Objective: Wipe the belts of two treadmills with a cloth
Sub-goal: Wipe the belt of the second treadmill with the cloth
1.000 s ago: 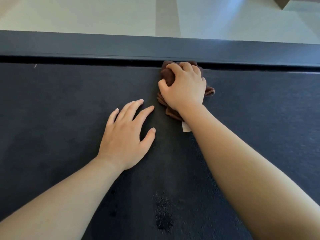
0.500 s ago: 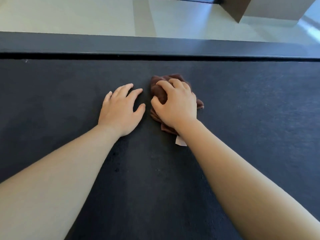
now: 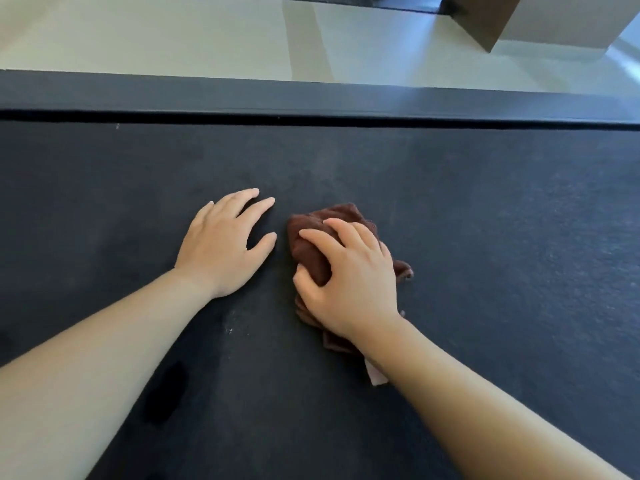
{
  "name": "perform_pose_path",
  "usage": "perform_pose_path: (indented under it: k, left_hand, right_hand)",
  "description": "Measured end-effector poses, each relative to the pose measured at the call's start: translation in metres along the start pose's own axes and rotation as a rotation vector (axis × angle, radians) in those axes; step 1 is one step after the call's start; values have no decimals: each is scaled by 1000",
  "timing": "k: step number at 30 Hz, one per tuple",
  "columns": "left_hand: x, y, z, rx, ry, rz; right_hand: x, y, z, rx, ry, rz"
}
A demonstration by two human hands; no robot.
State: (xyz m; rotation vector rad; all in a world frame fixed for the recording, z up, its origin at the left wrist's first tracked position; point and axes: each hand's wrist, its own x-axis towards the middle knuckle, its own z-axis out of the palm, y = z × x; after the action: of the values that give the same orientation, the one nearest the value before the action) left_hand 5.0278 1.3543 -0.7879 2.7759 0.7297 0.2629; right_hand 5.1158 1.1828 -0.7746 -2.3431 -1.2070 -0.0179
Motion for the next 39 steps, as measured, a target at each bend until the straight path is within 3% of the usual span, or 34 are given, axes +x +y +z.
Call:
perform_pose_path:
  k: [11, 16, 20, 27, 31, 36, 39]
  left_hand:
    - [5, -5, 8, 15, 17, -43]
    - [7, -7, 7, 7, 15, -38]
    - [8, -8, 6, 22, 20, -27]
    - [-13, 12, 4, 20, 36, -134]
    - [-62, 47, 12, 39, 5, -164]
    - [-107, 81, 11, 25, -30, -158]
    - [-127, 103, 13, 27, -77, -186]
  right_hand:
    - [175, 14, 44, -59, 13, 71]
    - [204, 15, 48, -108, -40, 59]
    - [151, 15, 36, -100, -65, 16]
    - [-46, 10, -14, -10, -63, -123]
    - [-134, 23, -49, 5, -145, -175]
    - [-182, 60, -76, -15, -122, -271]
    - [-183, 68, -79, 34, -81, -225]
